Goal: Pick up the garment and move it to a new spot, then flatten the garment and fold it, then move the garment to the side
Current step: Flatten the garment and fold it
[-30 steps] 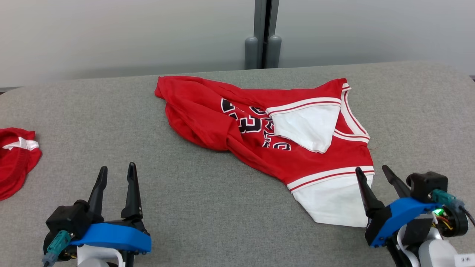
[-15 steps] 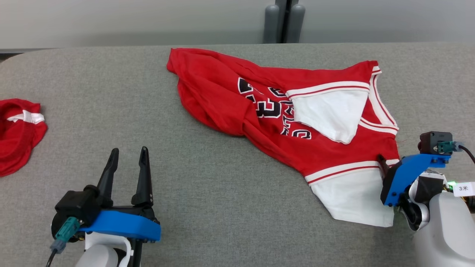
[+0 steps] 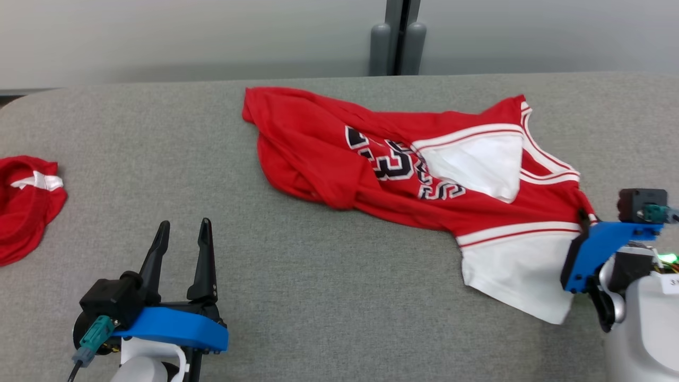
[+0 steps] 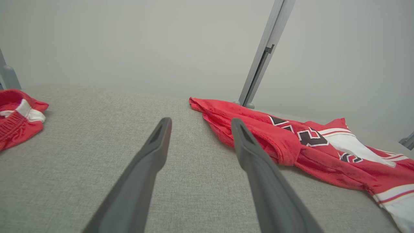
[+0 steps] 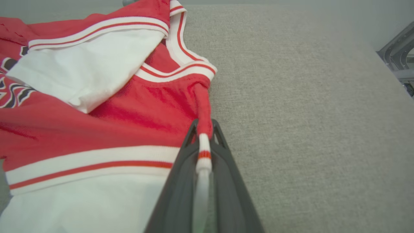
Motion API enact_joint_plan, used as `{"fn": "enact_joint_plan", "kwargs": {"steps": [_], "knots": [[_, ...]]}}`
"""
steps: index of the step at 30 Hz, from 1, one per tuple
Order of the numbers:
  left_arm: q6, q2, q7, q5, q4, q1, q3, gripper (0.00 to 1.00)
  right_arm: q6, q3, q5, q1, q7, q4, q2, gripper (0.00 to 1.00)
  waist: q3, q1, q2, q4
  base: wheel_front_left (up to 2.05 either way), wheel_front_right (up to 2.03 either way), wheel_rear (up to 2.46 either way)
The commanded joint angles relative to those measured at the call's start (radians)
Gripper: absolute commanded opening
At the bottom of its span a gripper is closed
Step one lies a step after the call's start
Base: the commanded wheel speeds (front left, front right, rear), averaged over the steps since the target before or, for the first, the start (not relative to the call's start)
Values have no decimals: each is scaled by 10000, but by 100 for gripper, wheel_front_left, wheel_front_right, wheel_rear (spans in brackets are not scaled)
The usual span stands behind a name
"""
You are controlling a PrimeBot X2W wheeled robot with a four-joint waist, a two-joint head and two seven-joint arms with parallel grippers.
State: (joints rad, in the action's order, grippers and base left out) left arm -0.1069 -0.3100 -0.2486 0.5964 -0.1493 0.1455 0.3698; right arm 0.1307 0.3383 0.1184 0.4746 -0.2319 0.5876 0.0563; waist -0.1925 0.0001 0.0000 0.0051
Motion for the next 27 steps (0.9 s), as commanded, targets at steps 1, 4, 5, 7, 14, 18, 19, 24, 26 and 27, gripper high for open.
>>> {"fn": "enact_joint_plan", "kwargs": {"steps": [1,4,5,7,14,18,19,24,26,27], "knots": [[-40,-49,-13,9,16,-26,-11,100,2,82,97,-187,69,-129,124,0,113,-1,0,-104,0,0,0],[-48,-87,26,47,20,-177,14,100,2,98,202,-430,239,-568,199,6,257,-1,0,-200,0,0,0],[-48,-103,45,59,30,-202,29,100,4,12,115,-518,294,-653,200,81,283,-1,0,-221,0,0,0],[-49,-137,59,69,47,-235,55,100,2,-147,-33,-673,393,-730,258,100,343,-1,0,-255,0,0,0],[-74,-167,86,78,-5,-417,142,100,2,-1236,-739,-1399,1910,-1471,196,100,714,-1,0,-292,0,0,0],[-119,-130,65,107,-58,-624,180,100,4,-2177,-1339,-2178,2870,-2183,90,100,987,-1,0,-311,0,0,0],[-135,-115,57,105,-65,-649,186,100,2,-2333,-1436,-2405,3025,-2385,76,100,1041,-1,0,-316,0,0,0],[-226,-47,30,167,-19,-839,194,100,4,-2912,-1860,-3544,3462,-3410,-46,100,1218,-1,0,-297,0,0,0],[-280,-35,4,178,35,-935,148,100,4,-3118,-2034,-3911,3386,-3763,-57,100,1245,-1,0,-298,0,0,0],[-295,-43,11,173,55,-981,138,100,4,-3220,-2171,-4041,3336,-3909,-48,100,1240,-1,0,-299,0,0,0]]}}
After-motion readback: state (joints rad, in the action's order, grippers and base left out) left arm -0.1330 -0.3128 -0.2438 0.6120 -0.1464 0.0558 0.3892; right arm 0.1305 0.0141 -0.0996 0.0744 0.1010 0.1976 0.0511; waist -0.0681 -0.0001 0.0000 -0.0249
